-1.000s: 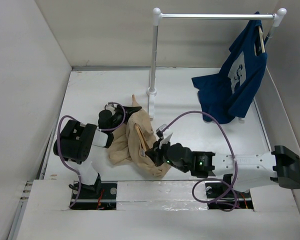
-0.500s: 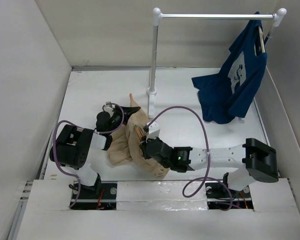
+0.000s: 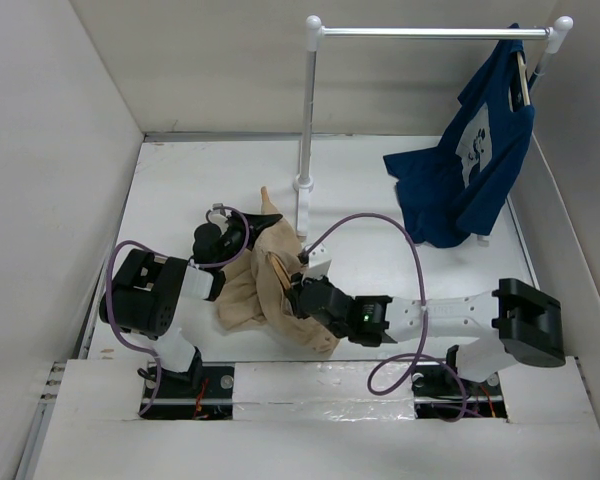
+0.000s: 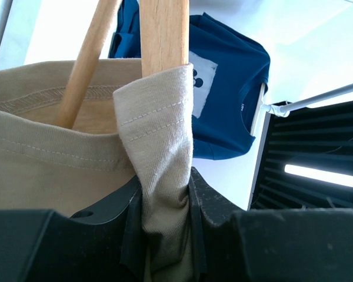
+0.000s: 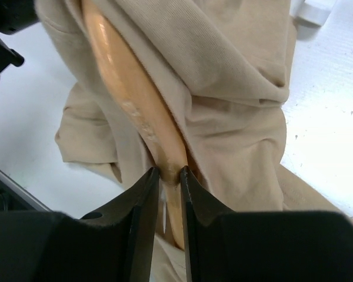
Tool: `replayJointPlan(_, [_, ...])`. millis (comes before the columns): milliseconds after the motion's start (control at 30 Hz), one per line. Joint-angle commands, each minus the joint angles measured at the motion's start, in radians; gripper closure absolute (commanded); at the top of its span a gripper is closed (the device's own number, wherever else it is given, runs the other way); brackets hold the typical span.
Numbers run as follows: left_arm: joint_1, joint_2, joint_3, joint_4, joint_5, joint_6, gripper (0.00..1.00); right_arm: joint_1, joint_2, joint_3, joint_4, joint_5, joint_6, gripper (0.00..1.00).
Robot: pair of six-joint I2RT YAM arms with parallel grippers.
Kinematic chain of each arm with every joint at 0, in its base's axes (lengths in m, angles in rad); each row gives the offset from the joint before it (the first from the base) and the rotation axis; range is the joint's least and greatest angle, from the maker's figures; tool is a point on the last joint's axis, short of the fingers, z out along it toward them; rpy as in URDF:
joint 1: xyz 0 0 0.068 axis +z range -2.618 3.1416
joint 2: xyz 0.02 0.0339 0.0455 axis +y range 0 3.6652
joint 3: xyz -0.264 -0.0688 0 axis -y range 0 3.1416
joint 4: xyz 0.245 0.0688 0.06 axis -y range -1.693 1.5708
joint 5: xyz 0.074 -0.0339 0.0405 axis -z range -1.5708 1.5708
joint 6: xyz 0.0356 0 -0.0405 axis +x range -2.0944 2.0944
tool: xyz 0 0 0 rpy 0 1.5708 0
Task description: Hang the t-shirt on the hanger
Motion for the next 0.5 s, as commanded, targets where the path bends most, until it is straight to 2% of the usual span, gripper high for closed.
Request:
replayJointPlan(0, [-0.008, -0.029, 0.000, 0.494, 0.007, 0.047, 1.00, -0.003, 0.027, 0.003, 0.020, 0.039, 0.029, 0.75])
replayJointPlan(167, [-0.008, -0.032, 0.000, 0.492, 0.009, 0.045, 1.00, -0.003, 0.029, -0.001, -0.004, 0.078, 0.055, 0.76])
replayJointPlan(367, [-0.008, -0.032, -0.006, 0.494, 0.003, 0.041, 1.00, 0.008, 0.071, 0.035, -0.039, 0.107, 0.051, 0.67])
replayJointPlan(467, [-0.008, -0.038, -0.005, 0.489, -0.002, 0.036, 1.00, 0.017, 0.121, 0.078, -0.087, 0.150, 0.054, 0.67])
